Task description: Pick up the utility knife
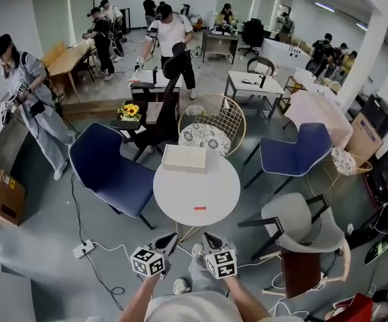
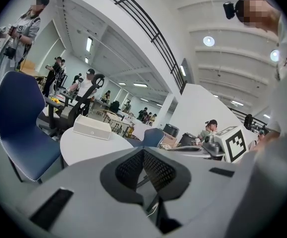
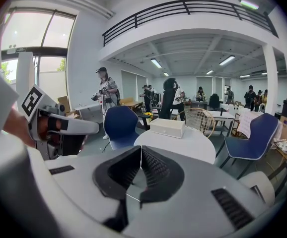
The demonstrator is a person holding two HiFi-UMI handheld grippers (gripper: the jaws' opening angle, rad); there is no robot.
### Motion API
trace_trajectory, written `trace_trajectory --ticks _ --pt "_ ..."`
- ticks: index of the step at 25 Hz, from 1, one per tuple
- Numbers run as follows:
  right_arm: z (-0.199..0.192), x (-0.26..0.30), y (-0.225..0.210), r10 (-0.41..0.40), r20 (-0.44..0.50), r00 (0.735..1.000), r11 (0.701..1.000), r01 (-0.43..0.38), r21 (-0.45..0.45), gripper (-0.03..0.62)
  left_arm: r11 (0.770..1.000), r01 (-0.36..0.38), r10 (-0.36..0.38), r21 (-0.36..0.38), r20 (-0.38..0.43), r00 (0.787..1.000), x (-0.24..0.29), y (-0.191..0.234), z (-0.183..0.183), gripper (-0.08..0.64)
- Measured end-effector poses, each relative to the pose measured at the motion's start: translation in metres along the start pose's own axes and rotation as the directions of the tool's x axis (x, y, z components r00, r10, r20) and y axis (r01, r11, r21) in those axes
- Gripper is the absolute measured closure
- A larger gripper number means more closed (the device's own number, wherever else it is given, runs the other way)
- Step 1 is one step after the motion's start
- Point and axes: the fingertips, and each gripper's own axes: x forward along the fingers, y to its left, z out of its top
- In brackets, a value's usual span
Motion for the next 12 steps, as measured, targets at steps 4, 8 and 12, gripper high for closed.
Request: trace_trajectory --ticks 4,8,12 --pt "0.005 0.007 -0.006 0.004 0.011 1.000 1.000 -0.004 -0.004 0.575 1.000 -0.008 0.008 0.007 0.011 1.000 0.006 0.005 0.007 0.548" --pt "0.008 0.015 -0.014 0.005 0.015 1.000 1.000 -0.005 0.002 0.575 1.000 -0.009 0.009 0.011 0.008 1.000 0.016 0.010 0.010 0.548" --pt "0.013 0.024 -0.028 0.005 0.012 1.000 1.000 -0.006 0.010 0.575 1.000 -0.007 0.007 0.017 0.001 1.000 0.032 0.014 0.017 0.548"
